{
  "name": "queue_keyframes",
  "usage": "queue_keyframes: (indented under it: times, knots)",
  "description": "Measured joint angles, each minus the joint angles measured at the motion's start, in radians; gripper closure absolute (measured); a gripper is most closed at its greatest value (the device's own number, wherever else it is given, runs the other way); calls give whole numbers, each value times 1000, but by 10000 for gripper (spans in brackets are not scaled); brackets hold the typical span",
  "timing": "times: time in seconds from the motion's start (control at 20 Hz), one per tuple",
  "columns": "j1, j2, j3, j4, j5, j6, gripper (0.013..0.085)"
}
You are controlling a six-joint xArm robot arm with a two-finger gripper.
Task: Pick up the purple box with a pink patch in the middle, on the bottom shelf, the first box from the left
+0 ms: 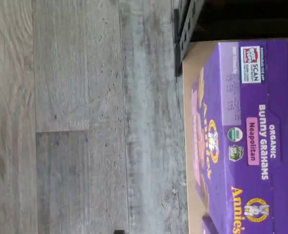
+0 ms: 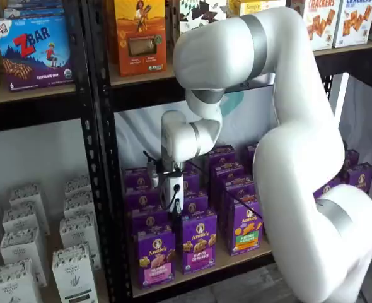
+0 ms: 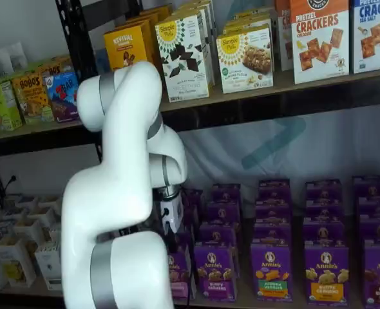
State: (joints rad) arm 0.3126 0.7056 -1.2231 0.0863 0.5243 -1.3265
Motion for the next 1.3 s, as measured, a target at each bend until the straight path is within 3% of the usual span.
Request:
queue_keyframes:
  times: [1.3]
  knots:
    - [10,193,-193,-49,-10,52,130]
